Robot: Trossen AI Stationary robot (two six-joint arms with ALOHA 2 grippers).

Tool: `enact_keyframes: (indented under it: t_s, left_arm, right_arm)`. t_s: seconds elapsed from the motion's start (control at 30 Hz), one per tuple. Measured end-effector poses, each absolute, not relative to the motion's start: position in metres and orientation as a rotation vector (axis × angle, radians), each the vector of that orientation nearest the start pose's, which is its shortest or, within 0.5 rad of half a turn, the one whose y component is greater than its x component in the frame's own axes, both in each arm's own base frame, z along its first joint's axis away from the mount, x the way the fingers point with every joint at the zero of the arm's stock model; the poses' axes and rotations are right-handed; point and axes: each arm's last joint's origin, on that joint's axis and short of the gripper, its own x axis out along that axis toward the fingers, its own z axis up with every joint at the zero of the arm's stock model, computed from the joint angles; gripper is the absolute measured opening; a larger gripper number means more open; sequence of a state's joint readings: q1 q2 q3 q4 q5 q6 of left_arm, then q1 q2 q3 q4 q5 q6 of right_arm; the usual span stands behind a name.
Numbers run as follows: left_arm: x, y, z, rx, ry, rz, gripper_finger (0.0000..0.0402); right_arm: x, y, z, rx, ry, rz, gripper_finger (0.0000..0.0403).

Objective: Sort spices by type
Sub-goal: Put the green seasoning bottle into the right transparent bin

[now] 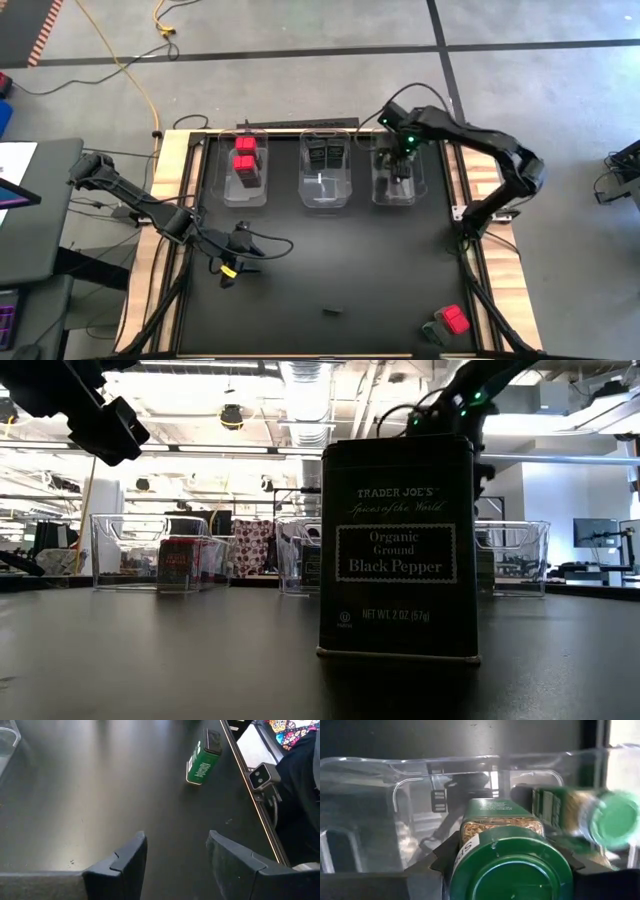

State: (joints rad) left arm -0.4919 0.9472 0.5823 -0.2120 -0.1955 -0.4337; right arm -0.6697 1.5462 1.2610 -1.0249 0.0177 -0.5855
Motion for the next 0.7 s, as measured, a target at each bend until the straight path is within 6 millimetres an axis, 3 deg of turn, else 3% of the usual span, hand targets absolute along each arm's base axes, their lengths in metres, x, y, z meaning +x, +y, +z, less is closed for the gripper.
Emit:
enact_keyframes:
  t_s: [0.33, 0.7]
  left_arm:
    - [0.176, -0.087, 0.234, -0.254, 0.591, -0.136, 0.0195]
    - [0.176, -0.087, 0.234, -0.242, 0.588, -0.133, 0.0195]
  right_arm:
    - [0.24, -0.202, 0.226, -0.07, 1.426, -0.1, 0.0217]
    - [0.228, -0.222, 0.224, -0.018, 1.366, -0.101, 0.0217]
